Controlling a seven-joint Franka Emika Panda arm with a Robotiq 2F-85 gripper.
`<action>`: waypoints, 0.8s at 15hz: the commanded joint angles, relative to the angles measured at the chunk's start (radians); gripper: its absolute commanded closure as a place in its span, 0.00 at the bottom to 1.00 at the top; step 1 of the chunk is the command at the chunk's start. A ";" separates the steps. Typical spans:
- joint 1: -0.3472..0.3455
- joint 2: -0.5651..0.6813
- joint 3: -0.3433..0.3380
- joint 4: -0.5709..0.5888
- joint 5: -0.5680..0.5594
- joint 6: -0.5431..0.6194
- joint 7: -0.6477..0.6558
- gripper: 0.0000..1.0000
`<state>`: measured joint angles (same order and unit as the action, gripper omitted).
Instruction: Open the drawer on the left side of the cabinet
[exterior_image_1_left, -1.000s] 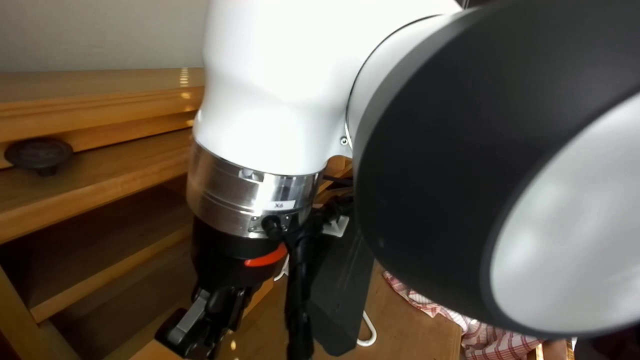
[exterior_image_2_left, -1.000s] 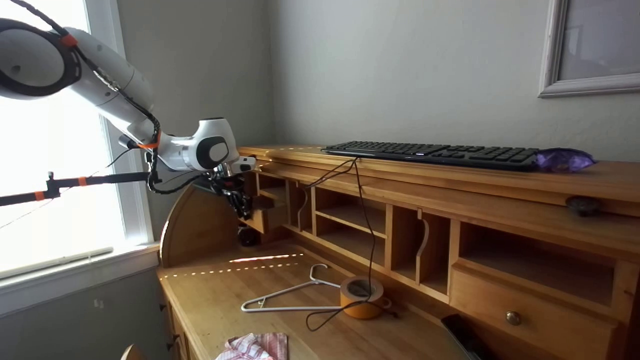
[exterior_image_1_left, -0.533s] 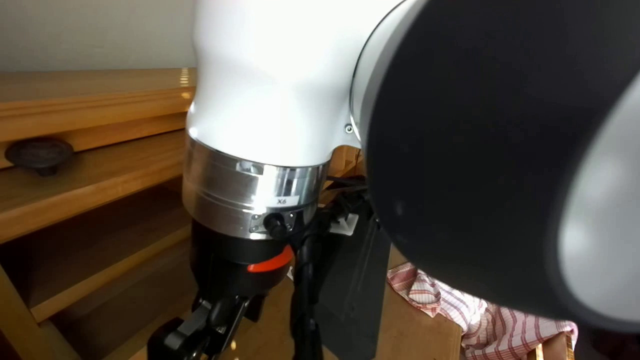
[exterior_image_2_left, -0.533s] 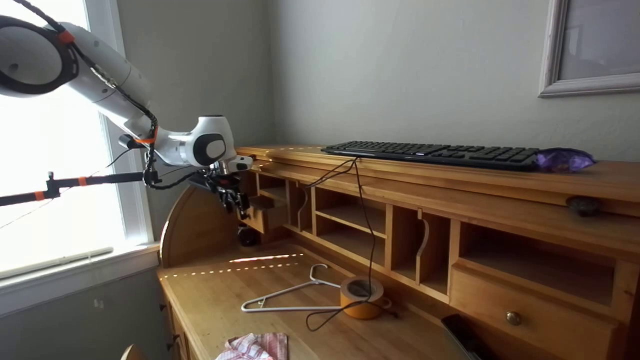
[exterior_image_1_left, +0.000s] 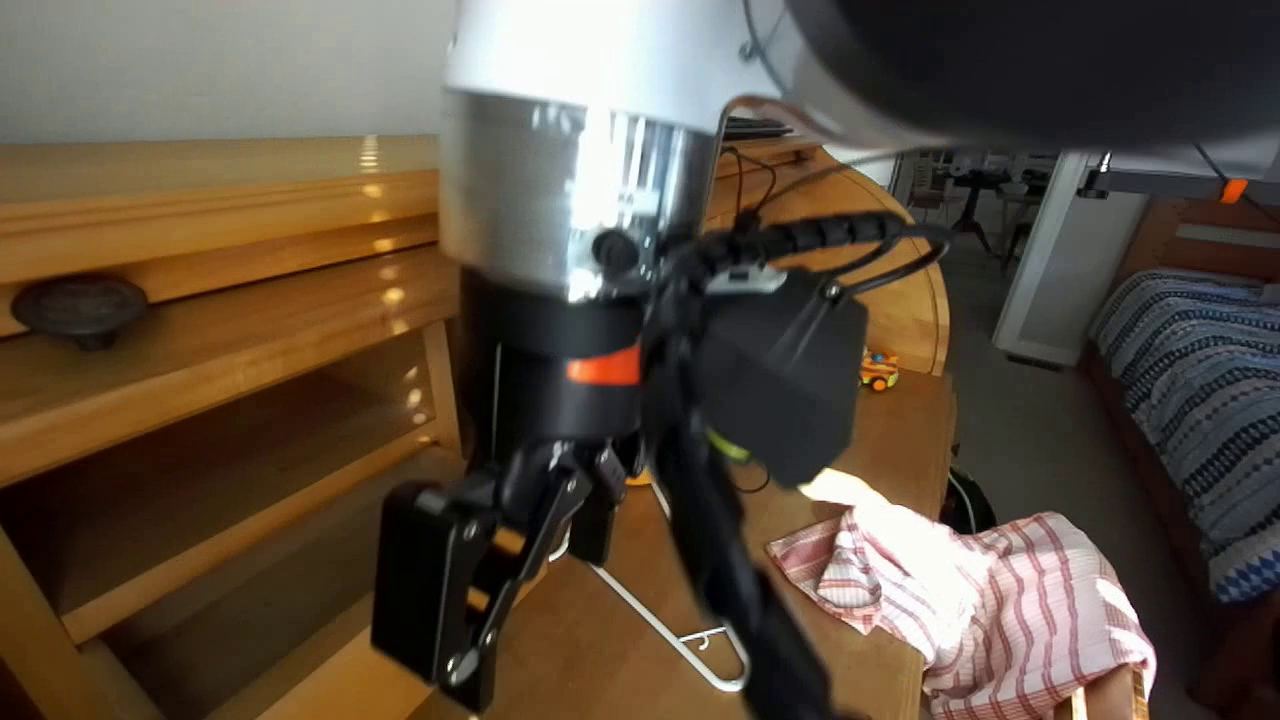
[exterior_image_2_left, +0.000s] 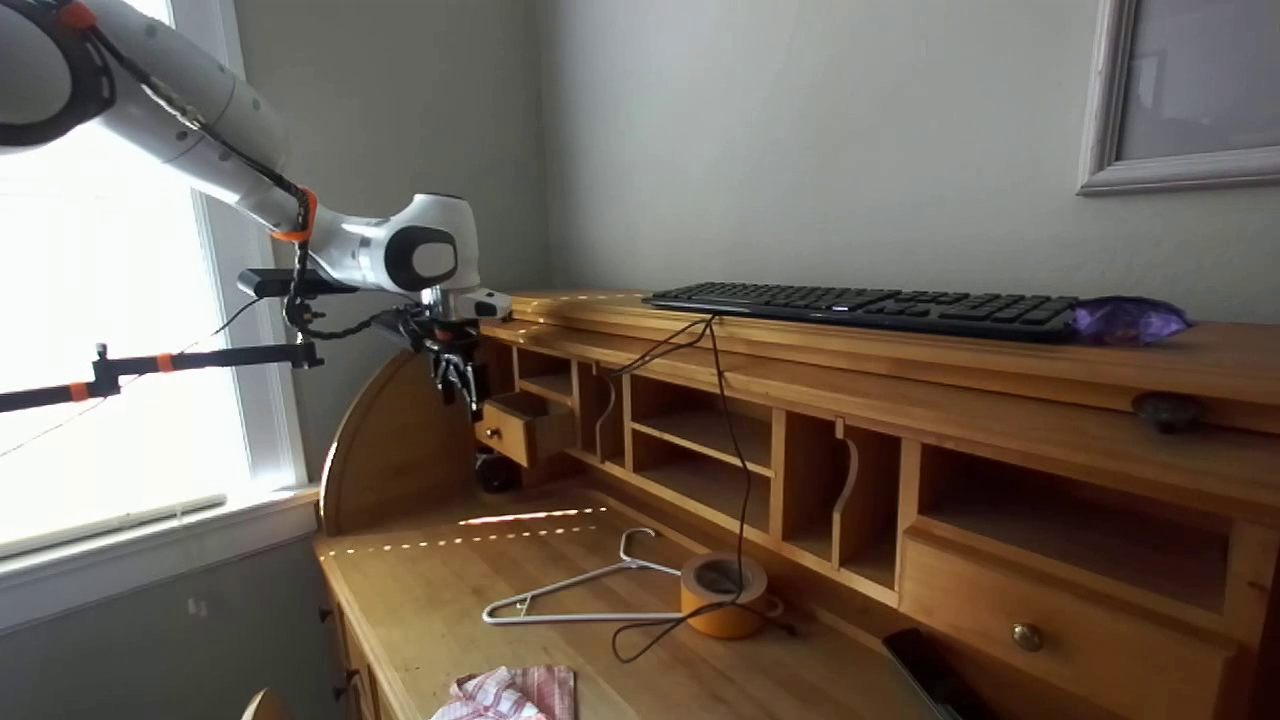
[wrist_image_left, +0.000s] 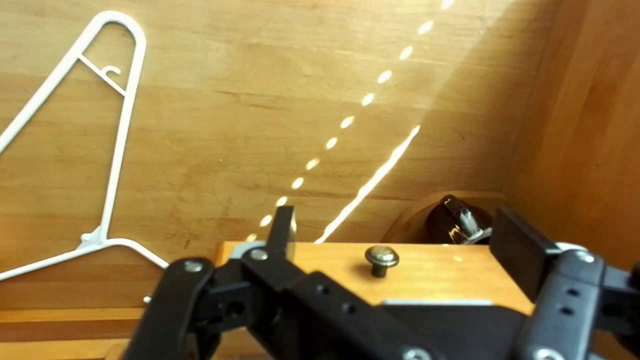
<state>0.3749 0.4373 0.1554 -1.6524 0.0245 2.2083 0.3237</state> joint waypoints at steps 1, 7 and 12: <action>-0.083 -0.135 0.000 -0.077 0.046 -0.056 -0.062 0.00; -0.232 -0.269 0.029 -0.130 0.217 -0.006 -0.433 0.00; -0.262 -0.356 0.034 -0.151 0.371 -0.024 -0.708 0.00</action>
<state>0.1354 0.1535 0.1729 -1.7370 0.3156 2.1780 -0.2531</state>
